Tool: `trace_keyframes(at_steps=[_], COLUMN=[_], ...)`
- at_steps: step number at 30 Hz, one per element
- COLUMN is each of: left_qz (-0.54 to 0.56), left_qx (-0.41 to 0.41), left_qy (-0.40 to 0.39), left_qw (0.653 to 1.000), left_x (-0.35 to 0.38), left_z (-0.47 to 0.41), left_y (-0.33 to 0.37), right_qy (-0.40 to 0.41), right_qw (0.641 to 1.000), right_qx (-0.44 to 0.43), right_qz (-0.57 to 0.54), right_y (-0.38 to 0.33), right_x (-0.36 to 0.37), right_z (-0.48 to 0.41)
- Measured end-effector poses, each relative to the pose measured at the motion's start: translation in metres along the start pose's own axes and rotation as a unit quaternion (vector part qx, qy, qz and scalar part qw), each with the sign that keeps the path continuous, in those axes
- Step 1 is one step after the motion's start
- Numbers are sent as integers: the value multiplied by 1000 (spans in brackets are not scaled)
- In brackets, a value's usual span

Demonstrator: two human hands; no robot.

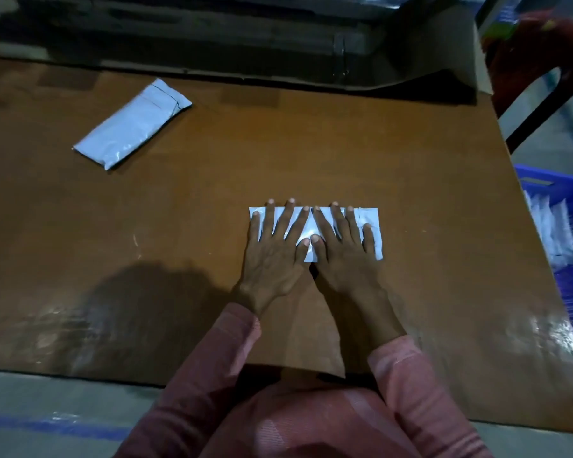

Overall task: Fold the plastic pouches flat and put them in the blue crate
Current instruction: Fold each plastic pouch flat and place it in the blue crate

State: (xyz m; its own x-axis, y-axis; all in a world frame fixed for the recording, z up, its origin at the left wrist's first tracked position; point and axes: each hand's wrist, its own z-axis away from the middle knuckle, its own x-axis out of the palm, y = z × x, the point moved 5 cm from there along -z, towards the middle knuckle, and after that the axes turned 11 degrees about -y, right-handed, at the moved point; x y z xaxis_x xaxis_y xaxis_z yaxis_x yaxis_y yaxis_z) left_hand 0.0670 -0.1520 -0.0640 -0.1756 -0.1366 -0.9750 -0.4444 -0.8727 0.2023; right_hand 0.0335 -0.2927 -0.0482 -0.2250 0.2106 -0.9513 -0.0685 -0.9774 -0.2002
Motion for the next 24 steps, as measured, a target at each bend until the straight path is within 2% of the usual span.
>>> trace_keyframes(at_steps=[4, 7, 19, 24], left_qz=[-3, 4, 13, 15], left_qx=[-12, -12, 10, 3], left_qy=[10, 17, 3, 3], left_qw=[1000, 1000, 1000, 1000], left_x=[-4, -2, 3, 2], left_z=[7, 12, 8, 9], left_y=[-1, -4, -10, -8], right_qy=[31, 21, -15, -8], right_qw=[998, 996, 997, 997], right_qx=[6, 7, 45, 35], right_qz=[-63, -89, -58, -62], right_y=[-3, 2, 9, 8], right_x=[-10, -8, 4, 1], right_z=[10, 10, 4, 4])
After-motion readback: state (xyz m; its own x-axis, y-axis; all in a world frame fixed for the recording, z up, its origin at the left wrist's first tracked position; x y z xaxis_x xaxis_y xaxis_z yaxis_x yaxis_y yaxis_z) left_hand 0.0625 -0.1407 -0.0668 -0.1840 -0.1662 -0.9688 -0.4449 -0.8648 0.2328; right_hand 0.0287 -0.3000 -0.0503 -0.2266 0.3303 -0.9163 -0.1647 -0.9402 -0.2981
